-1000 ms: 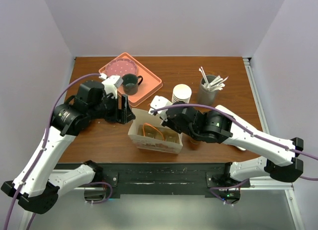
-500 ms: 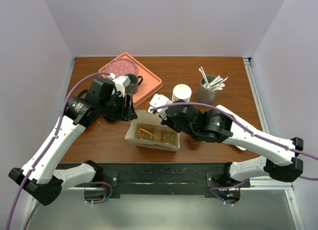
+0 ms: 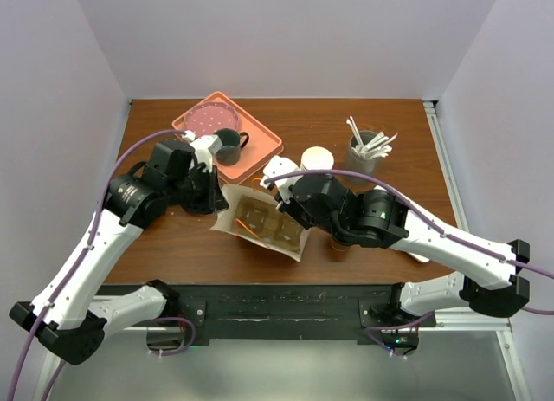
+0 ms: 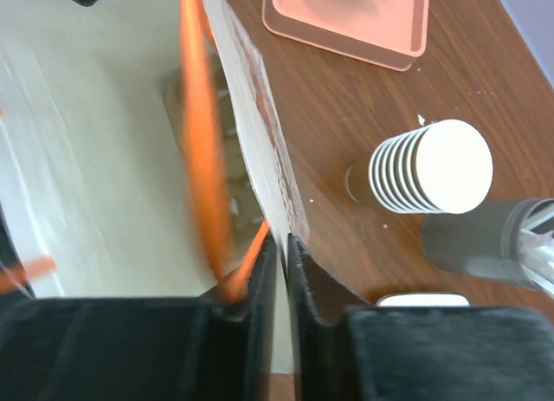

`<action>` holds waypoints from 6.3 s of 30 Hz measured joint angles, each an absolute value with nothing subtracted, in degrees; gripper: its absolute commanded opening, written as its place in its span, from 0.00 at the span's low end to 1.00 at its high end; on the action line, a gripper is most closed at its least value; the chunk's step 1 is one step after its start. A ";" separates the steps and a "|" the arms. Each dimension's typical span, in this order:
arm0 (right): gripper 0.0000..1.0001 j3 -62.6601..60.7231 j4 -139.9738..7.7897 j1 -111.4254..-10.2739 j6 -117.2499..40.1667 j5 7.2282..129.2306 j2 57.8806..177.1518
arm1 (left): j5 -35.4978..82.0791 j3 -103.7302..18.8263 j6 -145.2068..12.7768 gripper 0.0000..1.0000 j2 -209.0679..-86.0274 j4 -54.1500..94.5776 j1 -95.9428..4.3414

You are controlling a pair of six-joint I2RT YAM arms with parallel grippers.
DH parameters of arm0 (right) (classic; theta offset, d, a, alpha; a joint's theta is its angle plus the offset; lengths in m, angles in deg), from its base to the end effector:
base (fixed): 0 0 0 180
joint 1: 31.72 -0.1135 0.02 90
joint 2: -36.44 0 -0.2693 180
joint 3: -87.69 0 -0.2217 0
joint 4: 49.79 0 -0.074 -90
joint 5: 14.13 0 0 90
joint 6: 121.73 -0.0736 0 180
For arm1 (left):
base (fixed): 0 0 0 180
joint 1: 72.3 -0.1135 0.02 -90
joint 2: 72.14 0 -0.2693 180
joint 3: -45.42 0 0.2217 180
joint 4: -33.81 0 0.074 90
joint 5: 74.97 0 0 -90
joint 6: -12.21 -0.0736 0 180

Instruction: Pack the takeout coffee

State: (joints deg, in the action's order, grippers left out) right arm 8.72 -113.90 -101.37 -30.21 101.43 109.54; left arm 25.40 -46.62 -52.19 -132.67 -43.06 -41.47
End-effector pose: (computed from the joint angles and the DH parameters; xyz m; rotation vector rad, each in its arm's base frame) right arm 0.1170 0.2242 0.3921 -1.0377 1.8708 0.2049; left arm 0.1473 -0.1033 0.3597 0.2032 2.4465 -0.6723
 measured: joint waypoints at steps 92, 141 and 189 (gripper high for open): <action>0.51 -15.87 -119.65 -68.08 -60.48 90.33 113.43 | 26.12 -31.56 -41.39 0.00 -113.77 -38.14 -41.47; 0.31 23.27 -125.75 -77.52 -37.60 59.51 102.32 | 23.80 -38.92 -35.36 0.08 -122.36 -39.49 -41.45; 0.23 14.07 -124.39 -119.90 -41.62 110.13 113.97 | 20.79 -45.77 -52.89 0.57 -127.32 -42.34 -41.43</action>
State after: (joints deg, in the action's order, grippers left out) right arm 14.07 -124.39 -119.90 -41.62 110.13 113.97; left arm 20.79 -45.77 -52.89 -127.32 -42.34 -41.43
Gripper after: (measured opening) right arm 0.713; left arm 0.628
